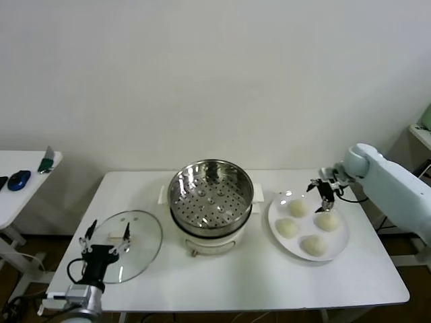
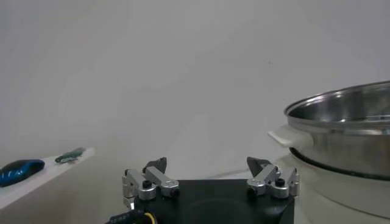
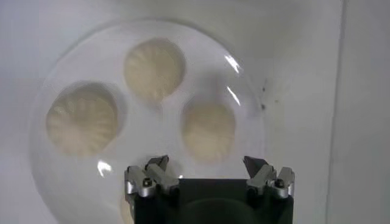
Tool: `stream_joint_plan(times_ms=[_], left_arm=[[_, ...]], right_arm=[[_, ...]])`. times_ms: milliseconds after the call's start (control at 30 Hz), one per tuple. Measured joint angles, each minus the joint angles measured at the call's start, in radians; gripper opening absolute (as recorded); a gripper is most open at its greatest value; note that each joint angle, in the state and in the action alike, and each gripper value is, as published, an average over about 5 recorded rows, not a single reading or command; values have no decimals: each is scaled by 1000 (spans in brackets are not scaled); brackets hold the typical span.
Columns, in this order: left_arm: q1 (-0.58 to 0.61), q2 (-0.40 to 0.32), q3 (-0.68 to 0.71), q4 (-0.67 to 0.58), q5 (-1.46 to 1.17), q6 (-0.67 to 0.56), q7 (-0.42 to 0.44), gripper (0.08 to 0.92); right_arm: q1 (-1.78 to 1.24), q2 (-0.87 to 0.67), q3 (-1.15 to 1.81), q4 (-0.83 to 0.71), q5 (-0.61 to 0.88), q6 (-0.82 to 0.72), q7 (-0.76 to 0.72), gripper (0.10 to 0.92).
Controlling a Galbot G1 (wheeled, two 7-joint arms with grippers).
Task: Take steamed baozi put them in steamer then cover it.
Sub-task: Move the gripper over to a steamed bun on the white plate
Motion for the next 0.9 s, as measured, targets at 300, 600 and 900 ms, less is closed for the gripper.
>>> stream_joint_plan(times_ms=[300,600,900], left_arm=[[-6,10,-3,5,-3,4,-1,823],[-10,13,-3,12,-4,6,-1,823],[-15,15,-2,15,-5,7,-1,823]], right_arm=[[5,111,-24,-129,-34,25,-2,823],[-4,175,-20,-206,-68,47,6,823],[-16,210,12,-258,-120,71,21,822]])
